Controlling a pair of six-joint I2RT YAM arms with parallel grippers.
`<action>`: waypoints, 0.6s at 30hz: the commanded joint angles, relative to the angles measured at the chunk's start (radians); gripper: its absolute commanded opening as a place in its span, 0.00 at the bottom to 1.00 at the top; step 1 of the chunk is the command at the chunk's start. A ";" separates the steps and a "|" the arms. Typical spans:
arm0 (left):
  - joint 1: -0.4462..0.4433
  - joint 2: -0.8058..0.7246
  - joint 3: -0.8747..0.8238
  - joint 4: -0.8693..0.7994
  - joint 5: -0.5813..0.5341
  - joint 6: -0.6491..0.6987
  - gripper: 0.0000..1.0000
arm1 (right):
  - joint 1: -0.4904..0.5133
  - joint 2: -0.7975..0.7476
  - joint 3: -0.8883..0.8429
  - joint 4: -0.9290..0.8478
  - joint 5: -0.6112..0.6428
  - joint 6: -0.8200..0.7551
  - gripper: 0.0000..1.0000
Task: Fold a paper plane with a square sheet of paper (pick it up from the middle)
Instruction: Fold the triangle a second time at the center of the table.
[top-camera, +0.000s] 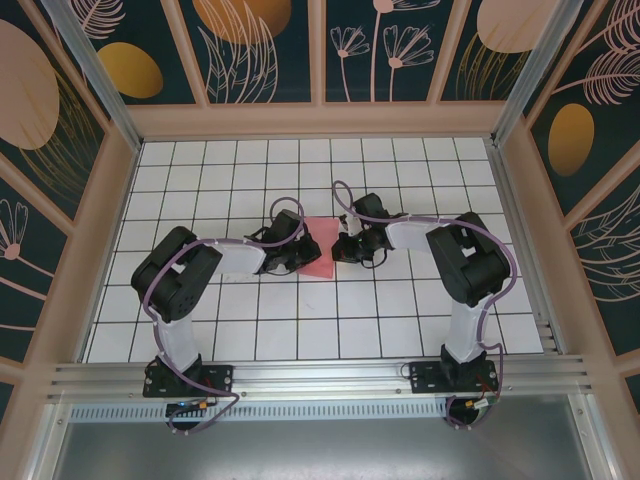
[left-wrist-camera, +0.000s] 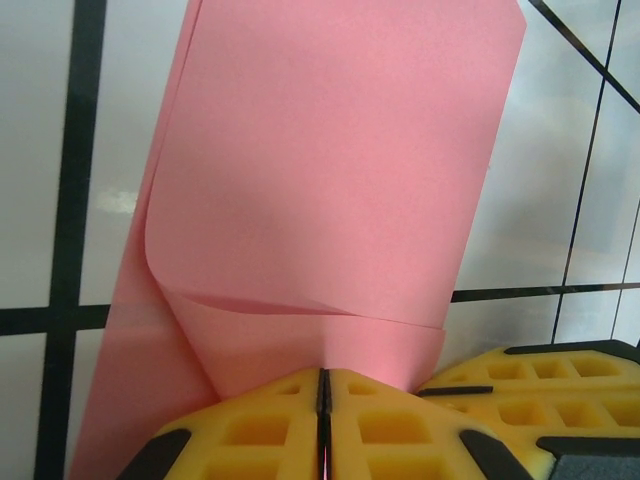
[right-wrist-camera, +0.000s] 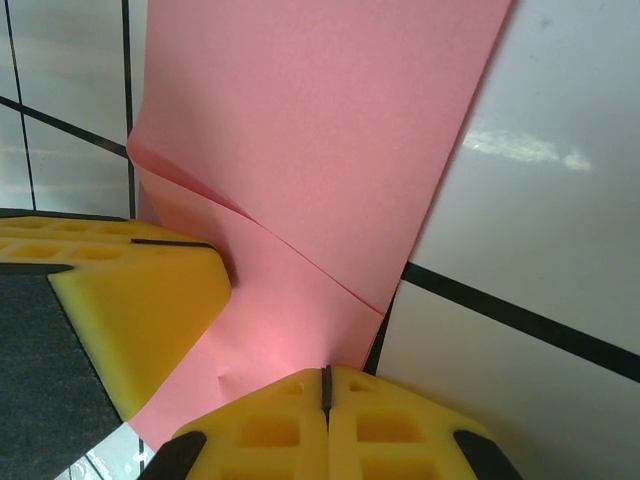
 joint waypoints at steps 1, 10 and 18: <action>0.035 -0.002 -0.034 -0.068 -0.068 -0.009 0.12 | 0.003 0.057 -0.013 -0.076 0.122 -0.038 0.07; 0.084 0.022 0.009 -0.075 -0.038 0.025 0.19 | 0.006 0.067 -0.019 -0.087 0.155 -0.058 0.06; 0.125 0.040 0.035 -0.103 -0.052 0.068 0.26 | 0.007 0.071 -0.019 -0.094 0.165 -0.067 0.06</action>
